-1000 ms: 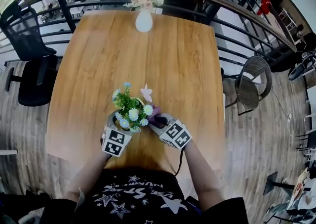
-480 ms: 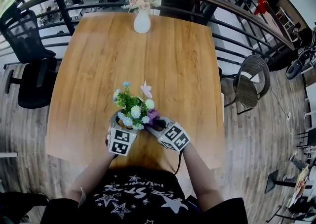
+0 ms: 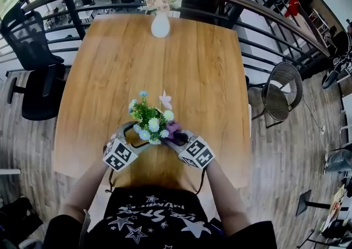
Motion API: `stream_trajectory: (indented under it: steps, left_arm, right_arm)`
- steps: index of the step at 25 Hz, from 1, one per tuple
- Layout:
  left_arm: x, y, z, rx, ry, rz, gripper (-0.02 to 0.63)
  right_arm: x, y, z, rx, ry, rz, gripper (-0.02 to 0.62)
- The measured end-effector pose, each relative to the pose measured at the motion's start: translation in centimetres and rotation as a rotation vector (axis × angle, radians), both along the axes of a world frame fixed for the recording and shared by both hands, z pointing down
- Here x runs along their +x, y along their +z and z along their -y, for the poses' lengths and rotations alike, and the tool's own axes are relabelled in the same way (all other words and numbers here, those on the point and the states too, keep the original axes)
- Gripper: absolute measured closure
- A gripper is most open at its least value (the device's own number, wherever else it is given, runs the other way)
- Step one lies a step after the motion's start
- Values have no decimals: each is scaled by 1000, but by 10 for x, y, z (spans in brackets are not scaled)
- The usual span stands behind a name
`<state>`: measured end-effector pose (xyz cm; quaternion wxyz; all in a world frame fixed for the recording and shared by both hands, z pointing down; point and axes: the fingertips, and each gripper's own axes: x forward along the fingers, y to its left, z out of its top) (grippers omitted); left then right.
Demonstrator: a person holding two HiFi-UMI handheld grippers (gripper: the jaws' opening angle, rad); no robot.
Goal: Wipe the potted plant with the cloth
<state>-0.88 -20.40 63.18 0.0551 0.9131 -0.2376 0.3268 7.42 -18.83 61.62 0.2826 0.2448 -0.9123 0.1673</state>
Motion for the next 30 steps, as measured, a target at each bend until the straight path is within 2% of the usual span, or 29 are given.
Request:
stream_trajectory:
  steps: [5, 10, 15, 17, 21, 26, 30]
  left_arm:
    - [-24, 3, 19, 58, 147, 78, 182]
    - [-26, -5, 48, 112, 316, 120, 150]
    - [-19, -4, 54, 72, 555, 190, 149]
    - [-14, -3, 56, 58, 632, 193, 149]
    - [8, -10, 59, 50, 710, 123, 149]
    - [19, 0, 57, 59, 813, 139, 149]
    - [25, 3, 51, 18, 830, 101, 154]
  right_arm:
    - [1, -1, -1, -6, 7, 1, 512]
    - [3, 0, -2, -9, 5, -15, 512]
    - [3, 0, -3, -22, 6, -19, 512]
    - [4, 1, -3, -31, 14, -21, 512]
    - [4, -1, -2, -40, 12, -26, 512]
    - [1, 0, 0, -15, -10, -56, 512]
    - [1, 1, 1, -15, -11, -63, 512]
